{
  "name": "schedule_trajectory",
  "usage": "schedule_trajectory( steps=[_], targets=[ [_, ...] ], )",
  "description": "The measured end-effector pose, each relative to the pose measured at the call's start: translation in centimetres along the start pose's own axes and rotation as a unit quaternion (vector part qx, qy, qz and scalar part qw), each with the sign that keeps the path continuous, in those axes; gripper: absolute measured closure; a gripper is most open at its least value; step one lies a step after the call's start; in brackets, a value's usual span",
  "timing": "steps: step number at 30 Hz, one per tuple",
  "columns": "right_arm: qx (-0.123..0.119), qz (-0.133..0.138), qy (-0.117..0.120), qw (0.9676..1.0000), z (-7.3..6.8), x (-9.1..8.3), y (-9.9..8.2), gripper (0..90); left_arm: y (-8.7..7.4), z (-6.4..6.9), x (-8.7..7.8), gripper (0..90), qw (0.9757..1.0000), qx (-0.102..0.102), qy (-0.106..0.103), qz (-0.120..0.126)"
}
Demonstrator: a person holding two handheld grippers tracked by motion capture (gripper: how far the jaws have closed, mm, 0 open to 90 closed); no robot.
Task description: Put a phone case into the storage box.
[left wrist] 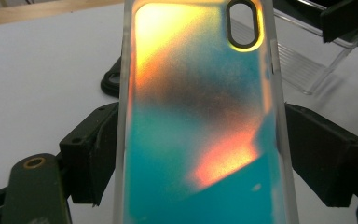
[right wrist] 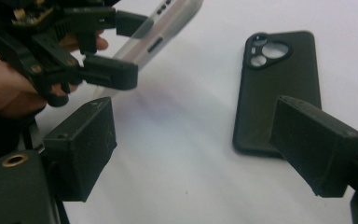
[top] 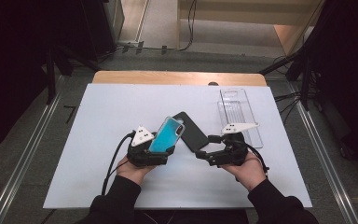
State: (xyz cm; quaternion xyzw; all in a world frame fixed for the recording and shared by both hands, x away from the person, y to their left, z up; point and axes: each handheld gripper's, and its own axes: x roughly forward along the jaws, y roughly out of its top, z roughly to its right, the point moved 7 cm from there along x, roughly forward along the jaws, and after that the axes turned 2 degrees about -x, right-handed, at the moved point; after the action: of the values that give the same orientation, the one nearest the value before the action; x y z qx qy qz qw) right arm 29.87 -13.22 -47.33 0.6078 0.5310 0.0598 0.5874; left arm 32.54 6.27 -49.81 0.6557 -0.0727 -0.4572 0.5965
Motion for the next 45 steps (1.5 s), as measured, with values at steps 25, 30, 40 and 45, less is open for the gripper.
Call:
schedule_trajectory(
  steps=[25,30,40,45],
  targets=[
    [0.031,0.024,0.011,0.9992,-0.7,1.9,4.1,12.8,-0.4,1.3,0.7,17.1,0.999,0.008,0.014,0.042],
    [0.039,0.024,0.016,0.9988,-0.7,2.4,4.6,12.8,-0.2,1.5,0.7,17.1,0.9987,0.01,0.015,0.048],
    [0.057,0.019,0.033,0.9977,-0.6,3.8,5.3,13.6,-0.2,1.6,0.7,17.1,0.9986,0.013,0.018,0.049],
    [0.057,0.014,0.034,0.9977,-0.7,4.7,5.5,20.1,-0.1,1.6,0.7,17.1,0.9986,0.008,0.017,0.049]
  ],
)
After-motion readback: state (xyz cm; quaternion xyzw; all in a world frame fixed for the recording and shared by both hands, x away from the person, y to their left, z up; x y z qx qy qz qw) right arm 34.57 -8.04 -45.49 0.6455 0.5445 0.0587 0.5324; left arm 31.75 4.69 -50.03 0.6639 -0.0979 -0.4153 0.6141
